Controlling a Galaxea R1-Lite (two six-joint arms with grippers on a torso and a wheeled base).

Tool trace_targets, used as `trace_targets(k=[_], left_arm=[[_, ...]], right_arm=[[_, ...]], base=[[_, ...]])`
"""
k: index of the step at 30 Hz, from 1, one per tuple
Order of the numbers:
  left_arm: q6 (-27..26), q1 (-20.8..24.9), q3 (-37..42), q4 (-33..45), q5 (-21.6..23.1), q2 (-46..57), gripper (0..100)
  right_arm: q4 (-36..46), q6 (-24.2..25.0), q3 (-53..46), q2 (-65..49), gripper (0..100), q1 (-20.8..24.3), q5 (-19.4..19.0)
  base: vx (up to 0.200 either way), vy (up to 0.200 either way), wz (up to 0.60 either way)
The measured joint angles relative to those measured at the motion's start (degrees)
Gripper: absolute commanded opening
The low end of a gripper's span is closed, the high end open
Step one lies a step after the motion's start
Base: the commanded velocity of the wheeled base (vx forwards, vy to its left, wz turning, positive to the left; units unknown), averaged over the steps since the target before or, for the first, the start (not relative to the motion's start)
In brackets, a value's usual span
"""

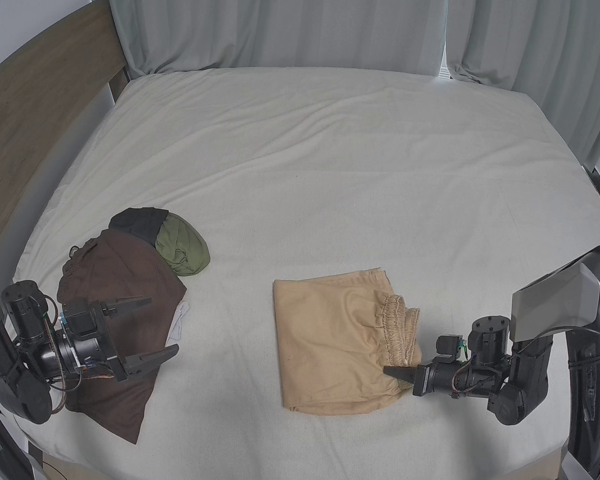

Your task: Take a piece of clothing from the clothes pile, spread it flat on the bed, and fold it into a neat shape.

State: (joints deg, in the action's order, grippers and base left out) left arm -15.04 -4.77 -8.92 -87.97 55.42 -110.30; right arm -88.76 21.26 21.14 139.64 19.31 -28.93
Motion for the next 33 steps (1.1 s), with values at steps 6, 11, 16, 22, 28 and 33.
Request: trace_targets(k=[6, 11, 16, 22, 28, 33], left_arm=[[0.0, 0.0, 0.2, 0.0, 0.0, 0.1, 100], [0.0, 0.2, 0.2, 0.0, 0.0, 0.3, 100], [0.0, 0.3, 0.2, 0.0, 0.0, 0.5, 100], [0.0, 0.3, 0.2, 0.0, 0.0, 0.7, 100], [0.0, 0.4, 0.2, 0.0, 0.0, 1.0, 100], [0.0, 0.4, 0.2, 0.0, 0.1, 1.1, 100]], right_arm=[[0.0, -0.6, -1.2, -3.2, 0, 0.5, -0.9], [0.0, -1.8, -1.7, -6.0, 0, 1.3, -2.5], [0.1, -2.1, -2.3, -8.9, 0, 2.7, -2.7], [0.2, -2.1, -3.2, -12.1, 0, 3.4, -2.8], [0.2, -3.0, -3.7, -14.6, 0, 4.2, -2.9], [0.2, -3.3, -3.6, -16.2, 0, 5.1, -2.9]], base=[[0.000, 0.000, 0.00], [0.000, 0.000, 0.00], [0.000, 0.000, 0.00], [0.000, 0.000, 0.00], [0.000, 0.000, 0.00], [0.000, 0.000, 0.00]])
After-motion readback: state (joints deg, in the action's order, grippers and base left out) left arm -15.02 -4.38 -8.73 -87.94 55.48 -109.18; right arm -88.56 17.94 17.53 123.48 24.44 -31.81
